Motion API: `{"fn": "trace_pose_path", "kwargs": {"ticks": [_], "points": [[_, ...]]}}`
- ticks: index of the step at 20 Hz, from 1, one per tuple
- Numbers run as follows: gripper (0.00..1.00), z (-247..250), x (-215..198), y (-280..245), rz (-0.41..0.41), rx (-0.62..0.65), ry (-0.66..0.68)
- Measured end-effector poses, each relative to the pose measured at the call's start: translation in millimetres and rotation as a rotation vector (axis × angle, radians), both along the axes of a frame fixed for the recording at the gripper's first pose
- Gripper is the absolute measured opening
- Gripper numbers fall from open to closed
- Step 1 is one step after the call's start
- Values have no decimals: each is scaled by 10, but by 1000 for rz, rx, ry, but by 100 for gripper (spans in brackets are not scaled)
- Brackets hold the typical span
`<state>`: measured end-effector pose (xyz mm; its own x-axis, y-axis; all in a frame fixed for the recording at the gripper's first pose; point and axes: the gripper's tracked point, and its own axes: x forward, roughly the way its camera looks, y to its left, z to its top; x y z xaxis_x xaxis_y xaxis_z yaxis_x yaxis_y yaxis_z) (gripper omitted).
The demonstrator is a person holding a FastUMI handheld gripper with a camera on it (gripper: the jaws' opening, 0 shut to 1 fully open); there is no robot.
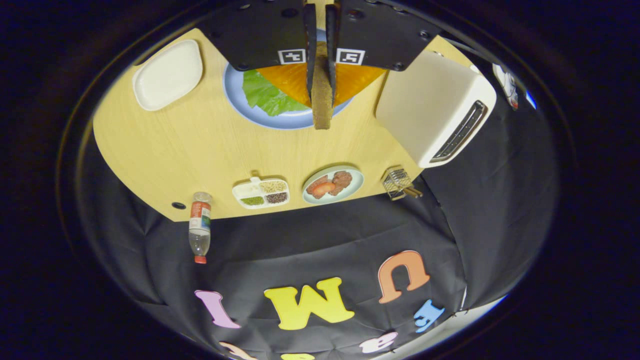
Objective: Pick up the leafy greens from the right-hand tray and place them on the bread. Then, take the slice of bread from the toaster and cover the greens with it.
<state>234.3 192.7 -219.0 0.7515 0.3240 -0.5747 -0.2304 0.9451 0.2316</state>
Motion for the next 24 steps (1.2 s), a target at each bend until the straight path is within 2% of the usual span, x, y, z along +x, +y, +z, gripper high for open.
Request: {"fn": "trace_pose_path", "kwargs": {"ticks": [4,13,16,18,20,22,24], "points": [[7,-140,102,-196,1,20,-27],[8,-631,173,-510,-35,-44,2],[9,-582,152,-501,-25,-41,-9],[20,-509,145,-551,-38,-62,-24],[44,-435,152,-614,-69,-76,-41],[54,-274,108,-633,-84,-57,-68],[74,-33,56,-642,-93,-35,-124]]}}
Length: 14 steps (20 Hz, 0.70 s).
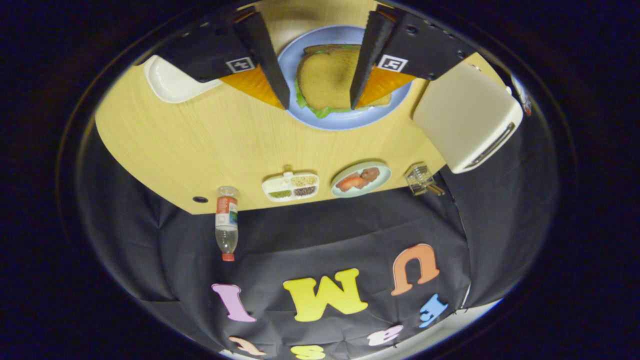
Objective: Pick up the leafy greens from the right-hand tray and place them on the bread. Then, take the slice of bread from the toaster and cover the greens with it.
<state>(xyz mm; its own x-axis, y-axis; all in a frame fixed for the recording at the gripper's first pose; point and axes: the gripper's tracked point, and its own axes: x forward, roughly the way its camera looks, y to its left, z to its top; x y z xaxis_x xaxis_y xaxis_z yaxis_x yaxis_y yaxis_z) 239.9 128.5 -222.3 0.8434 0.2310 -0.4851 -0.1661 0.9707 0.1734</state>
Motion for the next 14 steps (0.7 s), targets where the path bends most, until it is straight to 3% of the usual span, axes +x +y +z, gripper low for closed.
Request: {"fn": "trace_pose_path", "kwargs": {"ticks": [1,2,4,10,14], "points": [[82,131,-41,-37,-9,-3,-31],[83,260,-97,-57,-14,-2,-63],[95,554,-255,-100,-25,4,-131],[96,1366,-970,-152,-75,-38,-326],[96,1602,-1579,-130,-82,-60,-402]]}}
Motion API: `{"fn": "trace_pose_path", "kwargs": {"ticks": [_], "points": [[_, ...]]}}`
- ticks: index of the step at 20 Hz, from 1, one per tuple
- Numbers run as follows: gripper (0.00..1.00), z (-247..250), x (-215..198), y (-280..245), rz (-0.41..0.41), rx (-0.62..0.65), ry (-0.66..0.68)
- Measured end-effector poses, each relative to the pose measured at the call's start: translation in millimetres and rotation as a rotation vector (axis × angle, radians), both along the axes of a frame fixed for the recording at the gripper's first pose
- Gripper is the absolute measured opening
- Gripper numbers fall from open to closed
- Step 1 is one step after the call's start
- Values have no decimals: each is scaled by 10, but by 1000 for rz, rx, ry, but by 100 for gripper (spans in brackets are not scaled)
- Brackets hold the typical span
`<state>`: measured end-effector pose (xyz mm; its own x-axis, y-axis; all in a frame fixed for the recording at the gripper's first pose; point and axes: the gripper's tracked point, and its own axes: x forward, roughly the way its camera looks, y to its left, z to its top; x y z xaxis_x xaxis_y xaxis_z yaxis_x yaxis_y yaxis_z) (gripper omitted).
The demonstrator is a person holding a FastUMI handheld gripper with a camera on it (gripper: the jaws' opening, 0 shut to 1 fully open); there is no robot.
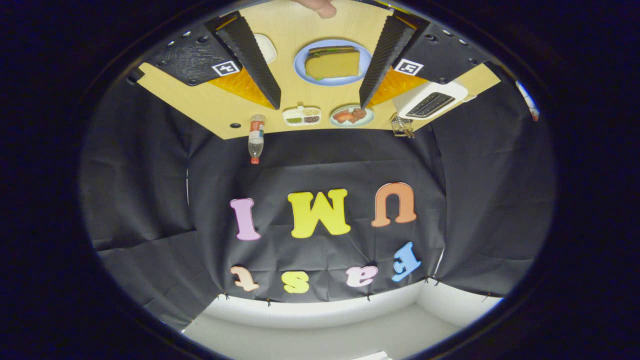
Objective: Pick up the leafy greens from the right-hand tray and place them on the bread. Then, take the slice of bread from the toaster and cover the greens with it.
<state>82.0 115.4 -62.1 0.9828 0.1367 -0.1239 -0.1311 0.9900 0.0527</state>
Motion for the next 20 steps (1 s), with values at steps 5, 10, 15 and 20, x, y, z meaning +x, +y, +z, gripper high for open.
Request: {"fn": "trace_pose_path", "kwargs": {"ticks": [5,10,15,20], "points": [[96,150,-494,89,47,-46,-108],[96,82,-634,211,73,-54,-96],[96,176,-631,203,55,-83,-126],[95,138,-581,148,34,-84,-111]]}}
